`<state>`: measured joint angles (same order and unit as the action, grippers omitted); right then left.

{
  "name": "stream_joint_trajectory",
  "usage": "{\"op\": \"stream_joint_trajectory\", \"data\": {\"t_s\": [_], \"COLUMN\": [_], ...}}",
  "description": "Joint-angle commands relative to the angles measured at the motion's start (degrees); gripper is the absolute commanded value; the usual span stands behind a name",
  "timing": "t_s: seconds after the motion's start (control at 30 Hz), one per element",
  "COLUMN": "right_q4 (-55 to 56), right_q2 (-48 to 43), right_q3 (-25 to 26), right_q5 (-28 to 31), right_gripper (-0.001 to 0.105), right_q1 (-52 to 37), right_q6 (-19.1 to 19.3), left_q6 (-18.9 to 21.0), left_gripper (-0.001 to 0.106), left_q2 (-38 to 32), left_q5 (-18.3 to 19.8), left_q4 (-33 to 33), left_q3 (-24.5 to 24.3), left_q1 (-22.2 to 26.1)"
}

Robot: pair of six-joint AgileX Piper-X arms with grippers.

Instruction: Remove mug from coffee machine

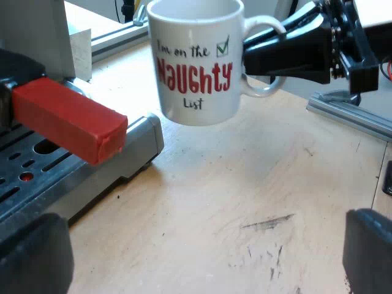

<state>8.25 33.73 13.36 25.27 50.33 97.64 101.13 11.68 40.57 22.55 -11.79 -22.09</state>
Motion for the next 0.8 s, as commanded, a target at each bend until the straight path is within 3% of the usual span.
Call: {"op": "stream_joint_trajectory", "data": {"t_s": [0.03, 0.37, 0.67, 0.8], "right_q4": [-0.5, -0.5, -3.8, -6.0], "right_q2": [-1.0, -1.0, -1.0, -1.0], "right_q3": [0.8, -0.7, -2.9, -4.4], "right_q5": [3.5, 17.9, 24.2, 23.8], "right_gripper": [0.0, 0.0, 0.0, 0.0], "right_q1": [0.0, -0.1, -0.1, -1.6], "right_q6": [-0.2, -6.7, -7.5, -7.5], "left_q6": [0.2, 0.2, 0.2, 0.2], "left_gripper": [0.09, 0.09, 0.09, 0.09], "left_q2": [0.1, 0.1, 0.1, 0.1], "left_q5": [0.4, 0.4, 0.4, 0.4], "left_q4": [-0.7, -0.7, -0.7, -0.7], "left_q3": [-0.5, -0.5, -0.5, -0.5], "left_q1": [-0.2, -0.2, -0.2, -0.2]}}
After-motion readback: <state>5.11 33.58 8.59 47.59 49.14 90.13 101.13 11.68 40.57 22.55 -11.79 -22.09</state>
